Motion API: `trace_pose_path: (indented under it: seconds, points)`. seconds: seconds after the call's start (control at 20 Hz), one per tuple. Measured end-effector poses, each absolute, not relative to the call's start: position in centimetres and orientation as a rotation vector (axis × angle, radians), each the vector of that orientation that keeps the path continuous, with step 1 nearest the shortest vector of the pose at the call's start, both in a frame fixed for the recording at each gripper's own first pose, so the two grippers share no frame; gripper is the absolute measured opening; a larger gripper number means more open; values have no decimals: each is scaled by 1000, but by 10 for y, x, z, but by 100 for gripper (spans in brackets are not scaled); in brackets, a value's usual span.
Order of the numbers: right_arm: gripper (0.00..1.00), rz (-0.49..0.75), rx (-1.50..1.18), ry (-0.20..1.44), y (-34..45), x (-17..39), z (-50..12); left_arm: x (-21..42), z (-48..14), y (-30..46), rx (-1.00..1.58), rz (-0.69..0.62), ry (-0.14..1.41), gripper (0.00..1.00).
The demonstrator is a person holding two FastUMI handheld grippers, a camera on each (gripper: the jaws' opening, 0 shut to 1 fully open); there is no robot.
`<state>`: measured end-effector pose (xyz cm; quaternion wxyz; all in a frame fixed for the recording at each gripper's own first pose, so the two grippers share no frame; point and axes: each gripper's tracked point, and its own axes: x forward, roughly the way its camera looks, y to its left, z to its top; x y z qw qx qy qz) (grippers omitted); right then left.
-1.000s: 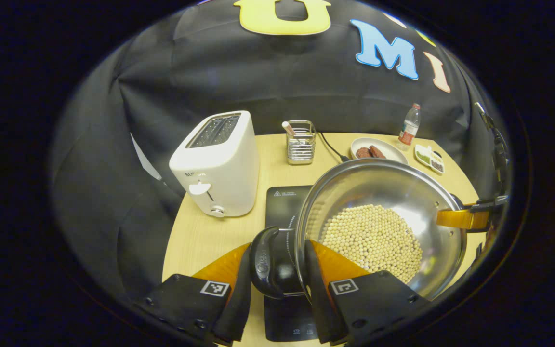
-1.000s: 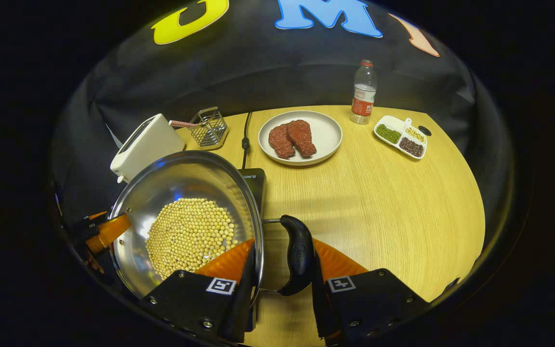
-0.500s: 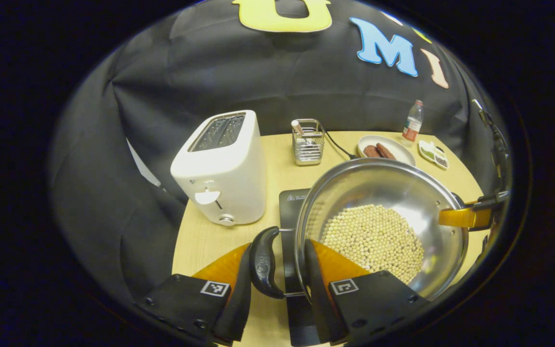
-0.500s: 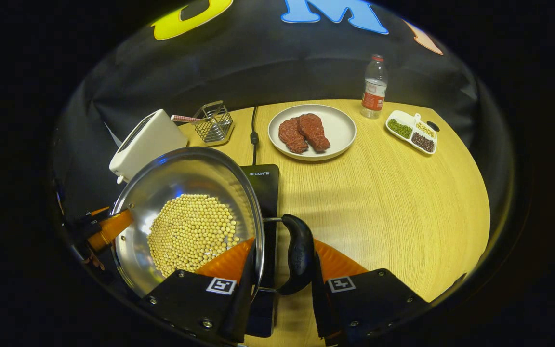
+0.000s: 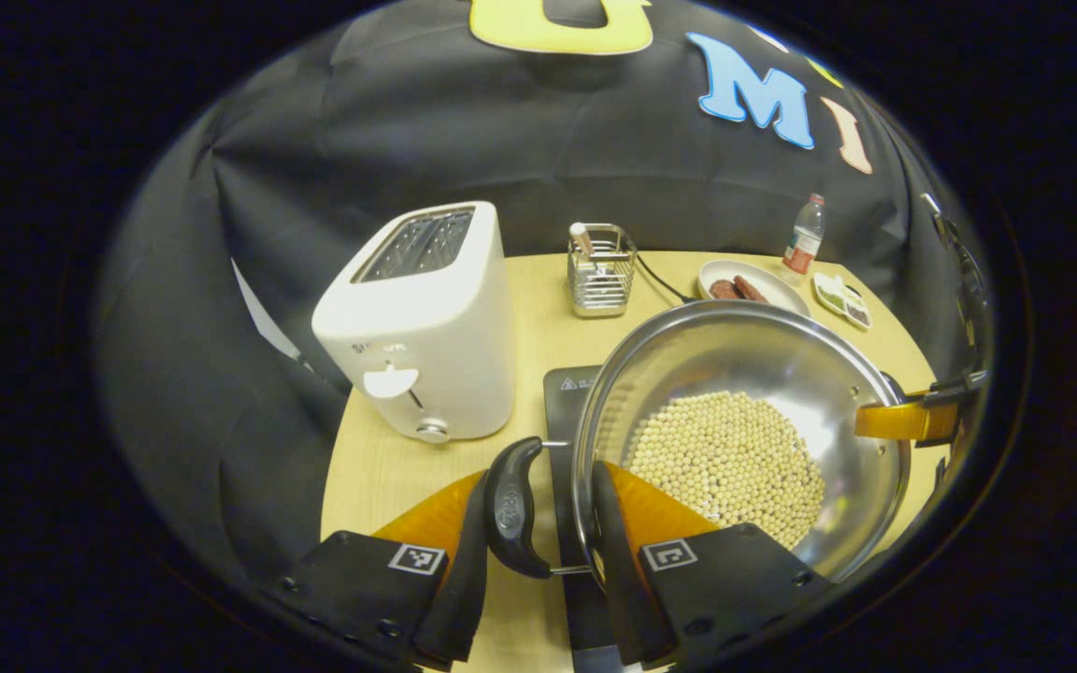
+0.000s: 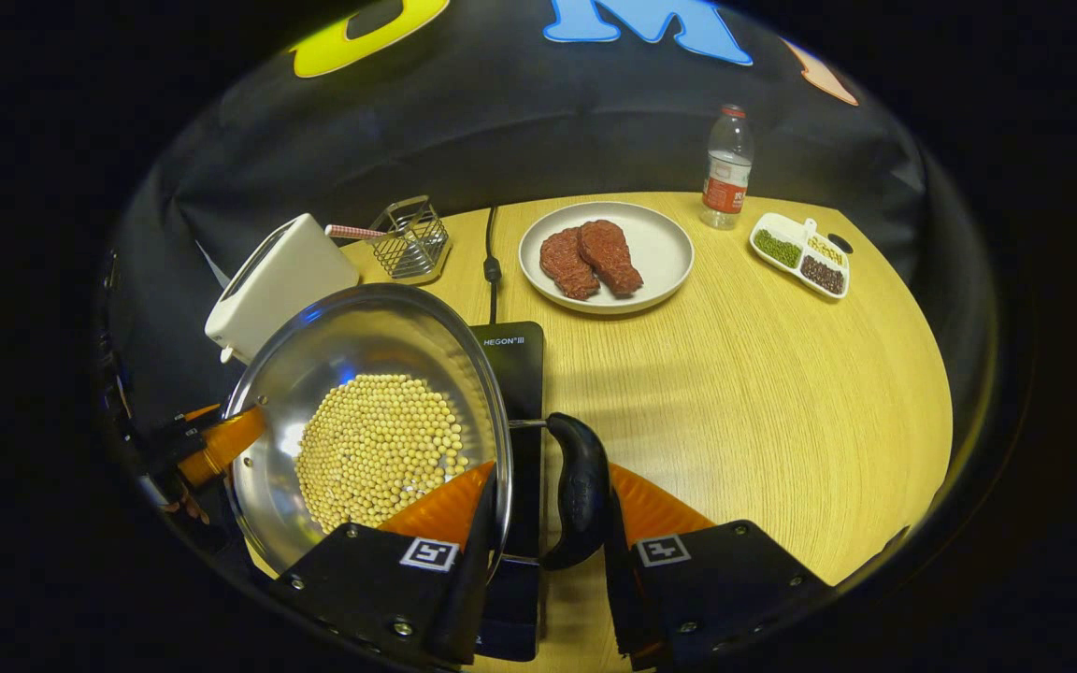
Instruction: First push the handle of the pot to place it horizontally, then grasp the pot with both hands and set it on the induction cooktop.
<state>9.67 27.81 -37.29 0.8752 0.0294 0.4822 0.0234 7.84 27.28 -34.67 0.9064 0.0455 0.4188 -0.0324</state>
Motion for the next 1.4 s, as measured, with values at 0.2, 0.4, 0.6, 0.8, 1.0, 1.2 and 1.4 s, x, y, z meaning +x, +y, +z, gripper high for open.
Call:
trace_pose_path:
  seconds: [0.2, 0.4, 0.6, 0.8, 1.0, 1.2, 1.4]
  points:
    - [49, 57, 65, 992, 283, 99, -372, 76, -346, 277, 107, -47, 866, 65]
    - [52, 89, 80, 977, 284, 101, -369, 76, -344, 284, 138, -16, 843, 74]
    - [73, 118, 59, 894, 274, 107, -345, 77, -326, 283, 92, 38, 768, 82]
    - [94, 138, 64, 822, 255, 107, -317, 80, -295, 264, 52, 71, 670, 91]
    - [94, 148, 33, 719, 224, 99, -275, 86, -252, 216, 22, 48, 544, 98]
    - [94, 124, 7, 555, 184, 90, -213, 77, -198, 154, -17, 17, 428, 98]
    - [94, 88, -12, 376, 138, 77, -137, 71, -140, 95, 7, 23, 284, 98]
